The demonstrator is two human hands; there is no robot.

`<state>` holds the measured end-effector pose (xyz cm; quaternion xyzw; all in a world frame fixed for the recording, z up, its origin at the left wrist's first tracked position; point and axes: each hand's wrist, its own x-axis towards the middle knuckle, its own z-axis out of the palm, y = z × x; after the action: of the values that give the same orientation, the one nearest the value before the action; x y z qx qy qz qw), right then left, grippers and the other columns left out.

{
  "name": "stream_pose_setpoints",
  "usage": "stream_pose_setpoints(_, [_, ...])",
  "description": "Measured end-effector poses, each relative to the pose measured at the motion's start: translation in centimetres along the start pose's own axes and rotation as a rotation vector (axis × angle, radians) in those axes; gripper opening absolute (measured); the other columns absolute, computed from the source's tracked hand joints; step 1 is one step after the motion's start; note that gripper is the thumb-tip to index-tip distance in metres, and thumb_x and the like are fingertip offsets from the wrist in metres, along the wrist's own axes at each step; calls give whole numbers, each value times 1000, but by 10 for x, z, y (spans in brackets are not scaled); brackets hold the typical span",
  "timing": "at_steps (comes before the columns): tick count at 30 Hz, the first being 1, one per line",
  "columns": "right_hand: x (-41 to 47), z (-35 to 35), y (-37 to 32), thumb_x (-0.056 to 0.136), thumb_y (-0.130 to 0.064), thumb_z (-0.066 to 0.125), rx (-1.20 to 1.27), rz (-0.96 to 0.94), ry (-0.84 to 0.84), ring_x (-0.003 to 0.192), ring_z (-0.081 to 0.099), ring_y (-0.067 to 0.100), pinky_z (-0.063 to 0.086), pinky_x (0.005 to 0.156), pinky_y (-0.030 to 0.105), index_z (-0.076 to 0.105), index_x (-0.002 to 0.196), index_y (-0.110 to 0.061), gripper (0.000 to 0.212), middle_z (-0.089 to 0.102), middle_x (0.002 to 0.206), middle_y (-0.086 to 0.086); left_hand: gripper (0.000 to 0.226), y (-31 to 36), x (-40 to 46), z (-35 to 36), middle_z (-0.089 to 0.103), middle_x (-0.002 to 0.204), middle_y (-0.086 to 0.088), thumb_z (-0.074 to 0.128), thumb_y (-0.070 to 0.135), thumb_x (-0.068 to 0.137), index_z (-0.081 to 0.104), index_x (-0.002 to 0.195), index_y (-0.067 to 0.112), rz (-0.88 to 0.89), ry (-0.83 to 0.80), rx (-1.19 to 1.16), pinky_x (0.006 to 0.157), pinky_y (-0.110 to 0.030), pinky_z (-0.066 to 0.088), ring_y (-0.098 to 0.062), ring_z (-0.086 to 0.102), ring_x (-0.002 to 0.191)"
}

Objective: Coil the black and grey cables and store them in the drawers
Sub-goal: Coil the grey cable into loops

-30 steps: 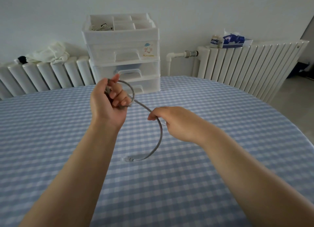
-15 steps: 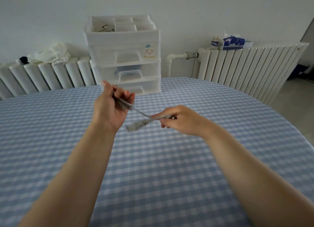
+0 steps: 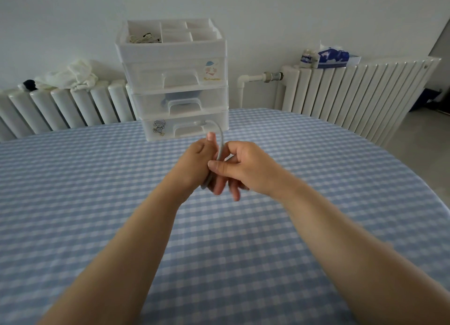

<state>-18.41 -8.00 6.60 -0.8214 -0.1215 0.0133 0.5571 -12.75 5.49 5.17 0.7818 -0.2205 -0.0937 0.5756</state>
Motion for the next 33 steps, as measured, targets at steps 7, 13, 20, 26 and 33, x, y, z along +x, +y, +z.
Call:
stream_pose_setpoints(7, [6, -18, 13, 85, -49, 63, -424, -192, 536, 62, 51, -2, 42, 60, 21, 61, 88, -27, 22, 55, 66, -19, 63, 8, -5, -4, 31, 45, 1, 20, 61, 94, 49, 77, 8, -199, -303, -268, 35, -16, 19, -8, 21, 32])
stream_pose_setpoints(13, [5, -28, 12, 99, -46, 39, -490, -229, 293, 90, 60, -1, 45, 83, 26, 63, 89, -31, 30, 68, 92, -13, 66, 12, -1, -16, 35, 34, 7, 22, 68, 86, 50, 56, 17, -314, -606, -741, 29, -8, 17, -1, 29, 20])
stream_pose_setpoints(20, [4, -30, 6, 100, -19, 50, -76, -72, 280, 47, 60, 13, 53, 49, 28, 63, 85, -19, 20, 60, 54, -4, 58, 9, 2, -27, 37, 41, 6, 36, 67, 86, 48, 65, 14, -194, -682, -1063, 29, -16, 20, -5, 20, 29])
stream_pose_setpoints(26, [10, -18, 7, 101, -24, 47, -80, -26, 522, 39, 46, 5, 52, 45, 27, 56, 82, -19, 22, 50, 63, -1, 46, 12, -2, -14, 27, 41, 10, 58, 55, 80, 36, 58, 20, -174, -378, -816, 29, -14, 21, 0, 24, 27])
stream_pose_setpoints(33, [9, -19, 7, 101, -25, 48, 16, 62, 368, 58, 62, 13, 56, 57, 25, 59, 83, -14, 24, 60, 67, 1, 57, 21, -6, -15, 20, 38, 7, 46, 68, 76, 26, 55, 20, -229, -107, -746, 31, -15, 11, -4, 17, 27])
